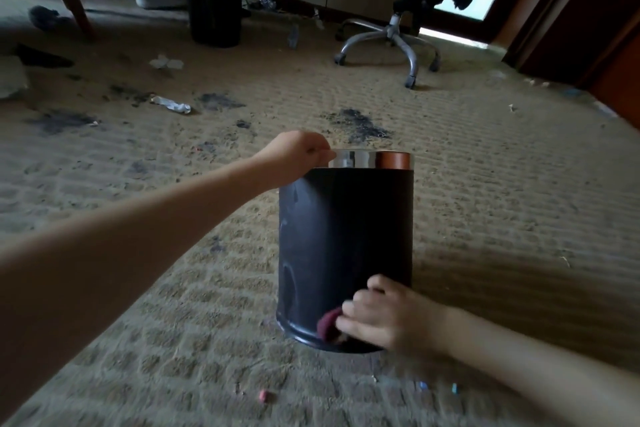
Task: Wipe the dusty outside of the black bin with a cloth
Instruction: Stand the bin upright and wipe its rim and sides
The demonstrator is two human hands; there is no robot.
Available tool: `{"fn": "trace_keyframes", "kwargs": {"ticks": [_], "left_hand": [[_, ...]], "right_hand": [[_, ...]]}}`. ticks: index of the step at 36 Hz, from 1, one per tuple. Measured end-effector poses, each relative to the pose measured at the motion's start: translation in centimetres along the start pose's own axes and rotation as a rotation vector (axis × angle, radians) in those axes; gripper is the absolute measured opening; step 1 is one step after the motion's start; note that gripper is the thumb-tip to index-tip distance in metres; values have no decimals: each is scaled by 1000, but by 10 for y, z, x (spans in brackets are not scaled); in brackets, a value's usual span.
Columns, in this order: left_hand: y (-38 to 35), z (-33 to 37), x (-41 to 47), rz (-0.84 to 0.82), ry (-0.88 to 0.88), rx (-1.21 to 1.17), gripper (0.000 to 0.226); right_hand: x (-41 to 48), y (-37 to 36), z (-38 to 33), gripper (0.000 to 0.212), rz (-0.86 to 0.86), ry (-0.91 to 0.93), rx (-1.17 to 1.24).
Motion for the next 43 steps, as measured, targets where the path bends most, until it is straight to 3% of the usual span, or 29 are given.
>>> {"fn": "trace_keyframes", "kwargs": {"ticks": [3,5,8,12,21,24,28,31,33,35,39,43], "left_hand": [[-2,4,3,21,-8,20,25],[-4,7,5,35,-19,42,25],[-6,13,9,43,-33,78,26],[-5,15,9,33,-33,74,27],[-7,20,5,21,-7,110,29],[-10,17,4,2,11,126,39],[-11,12,4,-2,29,113,45],[-11,15,4,10,8,50,30],[-13,19,5,6,-7,47,25],[-13,24,6,-8,-30,57,25],[-12,21,7,1,-32,53,25],[-15,18,9,-24,-4,46,25]], "right_hand": [[37,29,61,14,195,-217,-10],[57,52,106,14,332,-385,-44],[72,67,139,20,371,-480,-143],[66,52,125,24,299,-461,-96],[-6,-24,-14,21,-27,-49,-44],[-16,-28,-24,24,-93,-19,-29],[16,4,20,27,-35,-144,66],[43,52,78,7,252,-319,33],[53,76,110,19,394,-411,-34],[62,78,123,31,394,-421,-105],[63,61,120,32,336,-437,-120],[49,31,77,21,201,-335,-216]]}}
Point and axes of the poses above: each hand's wrist, its own x-axis towards the middle knuckle, its own y-axis out of the back of the hand, z = x × y, the point moved 9 cm from there along x, towards the middle knuckle, and after that the axes turned 8 degrees about -y, right-handed, at the moved point
